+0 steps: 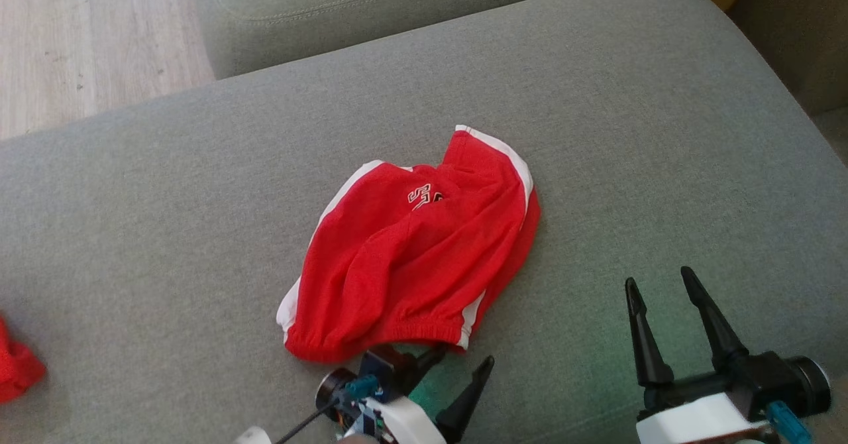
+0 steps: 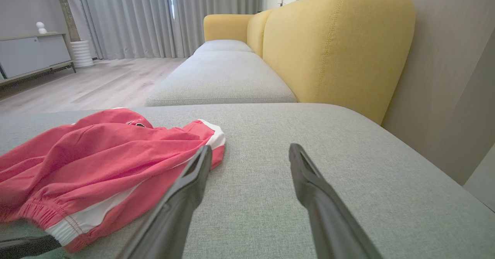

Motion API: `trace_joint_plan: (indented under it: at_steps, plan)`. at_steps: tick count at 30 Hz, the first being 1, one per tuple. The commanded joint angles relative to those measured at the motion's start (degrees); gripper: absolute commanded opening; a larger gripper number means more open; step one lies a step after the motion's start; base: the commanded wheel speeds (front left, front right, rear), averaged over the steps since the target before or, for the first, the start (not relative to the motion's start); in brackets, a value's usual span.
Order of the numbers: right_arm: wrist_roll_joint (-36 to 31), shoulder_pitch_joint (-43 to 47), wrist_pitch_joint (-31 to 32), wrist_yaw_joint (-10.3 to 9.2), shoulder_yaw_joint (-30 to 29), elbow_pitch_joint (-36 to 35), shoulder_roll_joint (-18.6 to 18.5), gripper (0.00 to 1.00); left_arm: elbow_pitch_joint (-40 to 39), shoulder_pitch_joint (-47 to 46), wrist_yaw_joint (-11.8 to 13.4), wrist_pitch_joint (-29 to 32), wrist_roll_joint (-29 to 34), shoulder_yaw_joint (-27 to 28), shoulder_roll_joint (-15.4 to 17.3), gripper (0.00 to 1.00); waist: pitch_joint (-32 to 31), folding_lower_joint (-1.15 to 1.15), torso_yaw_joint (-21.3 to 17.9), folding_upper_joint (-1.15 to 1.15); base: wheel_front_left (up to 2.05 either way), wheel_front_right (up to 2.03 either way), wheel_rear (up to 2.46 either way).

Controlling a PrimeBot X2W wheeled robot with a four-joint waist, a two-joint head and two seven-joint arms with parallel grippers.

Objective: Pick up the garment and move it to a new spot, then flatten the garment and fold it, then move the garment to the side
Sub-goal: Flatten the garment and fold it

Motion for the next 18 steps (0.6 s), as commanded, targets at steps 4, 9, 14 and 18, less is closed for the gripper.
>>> trace_joint_plan:
  at_steps: [4,9,14,18]
  plan:
    - [-0.47,-2.37,-0.32,0.37,1.22,-1.86,-0.72,1.0,-1.83,-3.45,1.48,-0.75,-0.28,2.19,-0.19,1.0,0.15,-0.01,-0.08,0.0,0.0,0.0,0.0]
    - [-0.5,-2.28,-0.32,0.37,1.37,-1.67,-0.69,1.0,-2.01,-3.66,1.65,-0.77,1.29,2.34,-0.19,0.0,-0.15,-0.01,-0.02,0.0,0.0,0.0,0.0]
    - [-0.52,-2.0,-0.32,0.37,0.77,-1.9,-0.66,1.0,-0.43,-4.76,1.77,-0.78,2.78,1.93,-0.19,0.0,-0.62,-0.01,1.41,0.0,0.0,0.0,0.0]
    - [-0.36,-1.35,-0.32,0.37,0.33,-1.98,-0.64,1.0,-1.83,-5.22,3.99,-0.78,6.07,6.18,-0.06,0.0,-1.35,-0.01,3.87,0.0,0.0,0.0,0.0]
